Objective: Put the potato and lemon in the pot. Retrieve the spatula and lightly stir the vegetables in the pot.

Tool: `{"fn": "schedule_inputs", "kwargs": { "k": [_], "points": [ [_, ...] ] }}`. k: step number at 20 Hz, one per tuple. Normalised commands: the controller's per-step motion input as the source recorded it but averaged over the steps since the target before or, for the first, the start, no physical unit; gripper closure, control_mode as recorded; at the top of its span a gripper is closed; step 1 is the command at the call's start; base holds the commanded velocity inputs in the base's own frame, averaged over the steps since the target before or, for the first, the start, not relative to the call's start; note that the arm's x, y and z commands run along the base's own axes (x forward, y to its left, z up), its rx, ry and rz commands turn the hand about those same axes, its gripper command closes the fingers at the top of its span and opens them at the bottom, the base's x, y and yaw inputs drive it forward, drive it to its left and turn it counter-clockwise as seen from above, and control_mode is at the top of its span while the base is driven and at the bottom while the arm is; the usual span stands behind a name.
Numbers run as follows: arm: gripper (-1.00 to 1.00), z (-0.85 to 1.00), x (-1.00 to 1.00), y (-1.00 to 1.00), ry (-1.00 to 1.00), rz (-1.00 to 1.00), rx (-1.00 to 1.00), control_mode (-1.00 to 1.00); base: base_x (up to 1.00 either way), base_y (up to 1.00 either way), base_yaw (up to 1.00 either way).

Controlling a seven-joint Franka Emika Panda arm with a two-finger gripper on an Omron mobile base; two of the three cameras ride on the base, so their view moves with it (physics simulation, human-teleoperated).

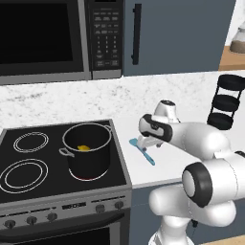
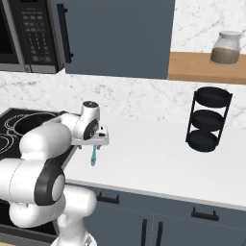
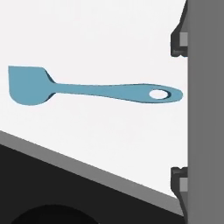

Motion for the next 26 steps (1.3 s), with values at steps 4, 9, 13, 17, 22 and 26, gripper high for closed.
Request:
{"fn": "schedule_inputs", "kwargs": {
  "k": [4,9,13,17,22,26],
  "points": [
    [-1.0,-0.04,-0.31,0.0,0.0,0.0,0.0,-1.0,0.0,0.0,0.0],
    [-1.0,-0.17,-0.09,-0.03,0.0,-0.01,0.0,-1.0,0.0,0.0,0.0],
    [-1.0,-0.27,0.0,-0.04,0.0,-0.04,0.0,-1.0,0.0,0.0,0.0],
    [-1.0,-0.25,0.0,-0.08,0.0,-0.04,0.0,-1.0,0.0,0.0,0.0],
    [-1.0,-0.22,0.0,-0.13,0.0,-0.04,0.0,-1.0,0.0,0.0,0.0],
    [-1.0,-0.27,0.01,-0.08,0.0,-0.04,0.0,-1.0,0.0,0.0,0.0]
  ]
}}
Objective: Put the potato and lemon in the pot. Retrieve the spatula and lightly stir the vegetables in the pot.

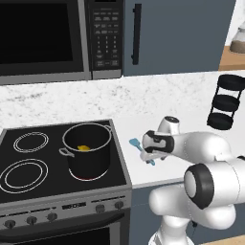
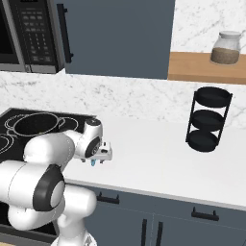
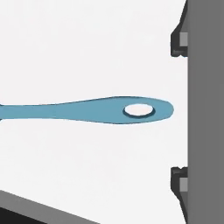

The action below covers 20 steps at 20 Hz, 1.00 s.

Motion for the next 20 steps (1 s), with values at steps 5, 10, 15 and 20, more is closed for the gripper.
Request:
{"fn": "schedule_inputs", "kwargs": {
  "k": [5,10,15,20],
  "points": [
    [-1.0,-0.25,0.06,0.0,0.0,-0.05,0.0,-1.0,0.0,0.0,0.0],
    [-1.0,-0.05,0.0,0.0,0.0,-0.04,0.0,-1.0,0.0,0.0,0.0],
    [-1.0,-0.01,0.12,0.0,0.0,-0.02,0.02,-1.0,0.0,0.0,0.0],
    [-1.0,-0.11,0.22,0.0,0.0,0.0,0.04,-1.0,0.0,0.0,0.0]
  ]
}}
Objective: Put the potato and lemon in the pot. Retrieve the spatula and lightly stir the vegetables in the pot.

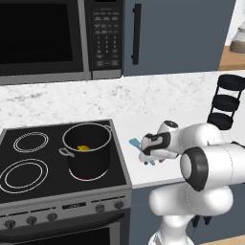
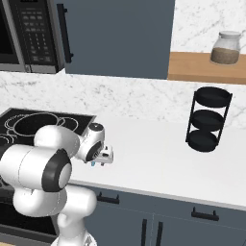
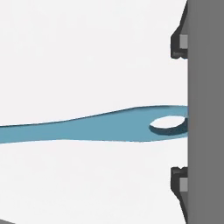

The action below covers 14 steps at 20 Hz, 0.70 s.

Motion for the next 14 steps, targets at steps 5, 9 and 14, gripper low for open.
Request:
{"fn": "schedule_inputs", "kwargs": {
  "k": [5,9,14],
  "points": [
    [-1.0,-0.13,0.15,0.0,0.0,0.0,0.01,-1.0,0.0,0.0,0.0],
    [1.0,-0.15,0.0,0.02,0.0,0.0,0.0,-1.0,0.0,0.0,0.0],
    [1.0,-0.24,0.0,0.09,0.0,0.0,0.0,-1.0,0.0,0.0,0.0]
  ]
}}
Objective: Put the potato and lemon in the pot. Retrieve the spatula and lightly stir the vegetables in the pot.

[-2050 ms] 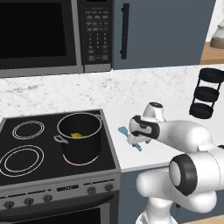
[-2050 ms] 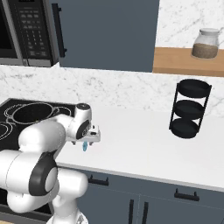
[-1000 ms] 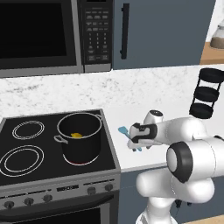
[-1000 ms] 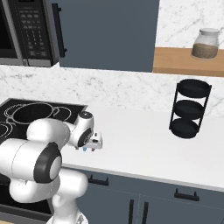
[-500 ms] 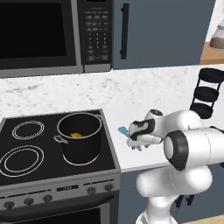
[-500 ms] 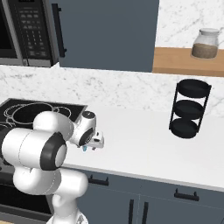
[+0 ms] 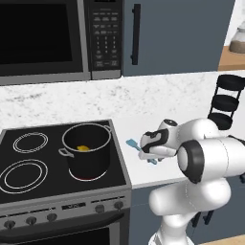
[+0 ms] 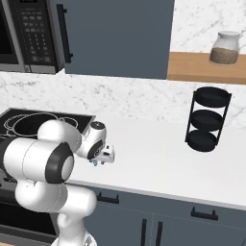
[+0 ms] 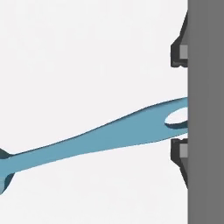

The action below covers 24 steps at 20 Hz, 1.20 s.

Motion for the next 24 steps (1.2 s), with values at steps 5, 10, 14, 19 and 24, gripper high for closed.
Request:
{"fn": "schedule_inputs", "kwargs": {
  "k": [5,10,14,19,24],
  "points": [
    [1.0,-0.34,0.0,0.05,0.0,0.0,0.0,-1.0,0.0,0.0,0.0],
    [1.0,-0.31,0.0,0.13,-0.02,0.0,-0.1,-1.0,0.0,0.0,0.0],
    [1.0,-0.16,-0.08,0.07,-0.03,0.0,-0.13,-1.0,0.0,0.0,0.0],
    [1.0,0.09,-0.02,0.03,-0.07,0.01,0.01,-1.0,0.0,0.0,0.0],
    [1.0,0.89,-0.08,-0.01,0.01,0.11,0.01,-1.0,0.0,0.0,0.0]
  ]
}}
